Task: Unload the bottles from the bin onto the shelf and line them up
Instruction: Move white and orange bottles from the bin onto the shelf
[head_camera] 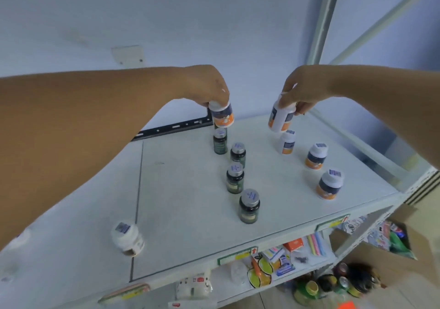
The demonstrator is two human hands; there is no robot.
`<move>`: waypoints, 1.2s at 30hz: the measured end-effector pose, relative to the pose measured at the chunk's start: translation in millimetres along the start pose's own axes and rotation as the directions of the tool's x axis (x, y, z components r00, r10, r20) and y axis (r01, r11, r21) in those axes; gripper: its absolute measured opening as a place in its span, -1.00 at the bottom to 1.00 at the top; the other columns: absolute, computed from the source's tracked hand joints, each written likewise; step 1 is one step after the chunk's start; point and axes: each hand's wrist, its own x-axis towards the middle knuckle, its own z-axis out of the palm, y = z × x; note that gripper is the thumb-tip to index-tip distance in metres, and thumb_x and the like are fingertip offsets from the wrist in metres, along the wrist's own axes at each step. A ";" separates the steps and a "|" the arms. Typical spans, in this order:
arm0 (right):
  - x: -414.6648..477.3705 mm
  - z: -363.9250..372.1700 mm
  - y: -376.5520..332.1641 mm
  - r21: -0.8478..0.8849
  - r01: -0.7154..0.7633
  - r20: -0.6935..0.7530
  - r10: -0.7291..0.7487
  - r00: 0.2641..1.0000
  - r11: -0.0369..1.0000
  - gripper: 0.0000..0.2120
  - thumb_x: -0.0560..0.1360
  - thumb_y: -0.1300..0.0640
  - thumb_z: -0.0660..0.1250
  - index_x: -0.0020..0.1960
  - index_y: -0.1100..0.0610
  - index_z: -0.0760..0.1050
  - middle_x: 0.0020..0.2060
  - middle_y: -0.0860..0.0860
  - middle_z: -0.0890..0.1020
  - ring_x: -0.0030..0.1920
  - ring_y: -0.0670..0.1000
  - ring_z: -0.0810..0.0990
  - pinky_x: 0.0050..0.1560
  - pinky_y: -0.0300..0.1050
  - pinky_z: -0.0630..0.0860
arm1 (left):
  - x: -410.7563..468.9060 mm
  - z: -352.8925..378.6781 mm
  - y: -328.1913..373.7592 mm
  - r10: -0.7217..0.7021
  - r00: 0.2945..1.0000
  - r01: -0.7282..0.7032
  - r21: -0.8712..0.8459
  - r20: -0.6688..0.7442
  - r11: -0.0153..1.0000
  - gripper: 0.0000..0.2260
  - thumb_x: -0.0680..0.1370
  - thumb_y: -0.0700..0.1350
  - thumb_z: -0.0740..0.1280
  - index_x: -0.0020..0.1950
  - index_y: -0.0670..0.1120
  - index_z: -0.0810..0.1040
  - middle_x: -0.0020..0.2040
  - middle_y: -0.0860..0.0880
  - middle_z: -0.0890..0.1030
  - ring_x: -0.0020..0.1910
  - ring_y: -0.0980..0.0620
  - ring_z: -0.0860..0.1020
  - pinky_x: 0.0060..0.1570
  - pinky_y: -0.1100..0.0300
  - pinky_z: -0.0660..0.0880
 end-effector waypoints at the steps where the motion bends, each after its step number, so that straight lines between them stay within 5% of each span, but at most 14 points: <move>1: 10.9 -0.1 6.3 -0.007 -0.012 0.004 0.012 1.000 1.000 -0.66 0.48 -0.03 0.42 0.07 0.24 0.60 -0.14 0.10 0.74 -0.20 0.07 0.76 0.17 0.04 0.60 | 17.8 7.6 1.6 0.013 1.000 -0.013 -0.005 -0.022 1.000 -0.77 0.44 -0.07 0.42 0.08 -0.02 0.71 0.04 0.04 0.69 -0.08 0.09 0.68 -0.10 0.19 0.65; 4: 49.1 0.4 28.8 -0.059 -0.028 0.019 0.029 0.999 0.998 -0.61 0.50 -0.04 0.38 0.10 0.29 0.60 -0.12 0.13 0.74 -0.13 0.12 0.75 0.21 0.07 0.57 | 73.3 33.2 9.7 0.046 0.995 -0.044 0.017 -0.091 0.999 -0.80 0.45 -0.08 0.40 0.04 -0.06 0.70 -0.06 0.04 0.66 -0.18 0.07 0.58 -0.22 0.21 0.52; 7: 92.3 2.1 53.3 -0.081 -0.022 0.052 0.027 0.998 0.996 -0.59 0.49 -0.05 0.37 0.11 0.29 0.61 -0.11 0.13 0.75 -0.10 0.13 0.75 0.24 0.08 0.56 | 130.1 57.6 18.8 0.030 0.992 -0.027 0.028 -0.121 0.999 -0.90 0.44 -0.08 0.38 -0.24 -0.09 0.61 -0.35 0.05 0.45 -0.38 0.06 0.37 -0.37 0.24 0.27; 11: 147.0 9.5 81.6 -0.130 0.012 0.123 0.004 0.992 0.991 -0.56 0.48 -0.06 0.35 0.11 0.30 0.62 -0.12 0.14 0.75 -0.04 0.15 0.73 0.22 0.07 0.56 | 197.1 92.1 31.6 0.017 0.998 -0.015 0.022 -0.066 1.000 -0.71 0.42 -0.10 0.37 -0.42 -0.05 0.31 -0.44 0.01 0.26 -0.45 0.04 0.20 -0.43 0.22 0.14; 15: 196.4 32.8 107.1 -0.143 0.026 0.163 -0.003 0.987 0.989 -0.56 0.46 -0.06 0.34 0.12 0.28 0.63 -0.13 0.14 0.75 0.01 0.15 0.71 0.16 0.02 0.56 | 254.0 132.6 31.0 -0.011 0.999 0.010 0.030 0.034 1.000 -0.68 0.41 -0.13 0.37 -0.42 -0.06 0.26 -0.42 -0.03 0.22 -0.40 -0.02 0.19 -0.41 0.20 0.10; 19: 224.2 59.9 127.4 -0.090 0.029 0.185 -0.012 0.983 0.996 -0.59 0.42 -0.03 0.38 0.12 0.26 0.62 -0.15 0.16 0.74 -0.22 0.09 0.65 -0.21 -0.17 0.49 | 292.7 166.5 23.1 -0.030 0.997 0.023 0.100 0.069 0.995 -0.76 0.45 -0.13 0.40 -0.35 -0.13 0.40 -0.35 -0.10 0.31 -0.28 -0.06 0.28 -0.37 0.18 0.17; 21: 232.5 71.8 132.9 -0.114 0.059 0.187 -0.037 0.982 0.992 -0.57 0.43 -0.02 0.38 0.14 0.27 0.61 -0.06 0.20 0.72 -0.18 0.13 0.63 -0.16 -0.10 0.53 | 302.2 177.0 19.5 -0.046 0.998 0.038 0.145 0.051 0.989 -0.74 0.49 -0.14 0.35 -0.36 -0.14 0.40 -0.38 -0.16 0.34 -0.26 -0.17 0.32 -0.41 0.13 0.23; 23: 239.1 80.0 137.1 -0.111 0.077 0.179 -0.056 0.982 0.991 -0.56 0.44 -0.03 0.37 0.17 0.26 0.59 0.04 0.21 0.68 -0.11 0.16 0.65 -0.02 -0.01 0.59 | 309.8 183.9 17.5 -0.043 0.999 0.037 0.172 0.030 0.984 -0.78 0.52 -0.13 0.33 -0.23 -0.27 0.51 -0.20 -0.33 0.49 -0.04 -0.40 0.44 -0.24 0.01 0.38; 25: 241.7 82.6 138.8 -0.109 0.087 0.184 -0.066 0.981 0.990 -0.53 0.44 -0.05 0.38 0.21 0.25 0.57 0.10 0.20 0.65 -0.03 0.18 0.67 -0.04 -0.03 0.58 | 314.4 186.0 14.4 -0.025 0.999 0.016 0.191 0.044 0.981 -0.79 0.54 -0.08 0.34 -0.14 -0.23 0.52 -0.07 -0.24 0.56 0.15 -0.30 0.52 -0.18 0.09 0.36; 29: 232.6 74.6 138.6 -0.111 0.040 0.193 -0.018 0.981 0.993 -0.42 0.43 -0.14 0.39 0.28 0.25 0.53 0.09 0.21 0.67 -0.11 0.17 0.69 -0.15 -0.10 0.53 | 310.6 178.5 11.7 -0.033 0.997 0.020 0.178 0.071 0.984 -0.69 0.53 0.12 0.39 0.17 -0.04 0.56 0.19 -0.04 0.51 0.19 -0.06 0.48 0.01 0.21 0.32; 32: 210.9 61.5 140.3 -0.147 0.008 0.132 0.011 0.991 0.989 -0.36 0.45 -0.19 0.38 0.30 0.29 0.52 0.19 0.24 0.62 0.12 0.22 0.64 0.11 0.01 0.53 | 297.0 162.5 13.6 0.014 1.000 -0.018 0.195 0.023 0.981 -0.46 0.55 0.15 0.35 0.46 -0.06 0.42 0.46 -0.02 0.43 0.44 -0.04 0.38 0.28 0.14 0.30; 36: 155.2 39.2 140.8 -0.219 -0.064 0.052 0.077 0.996 0.974 -0.39 0.50 -0.16 0.34 0.28 0.33 0.52 0.28 0.23 0.56 0.27 0.26 0.54 0.29 0.17 0.46 | 261.3 132.3 29.3 0.115 0.993 -0.110 0.236 -0.008 0.965 -0.48 0.56 0.12 0.35 0.47 -0.06 0.42 0.48 -0.05 0.42 0.45 -0.07 0.36 0.35 0.09 0.29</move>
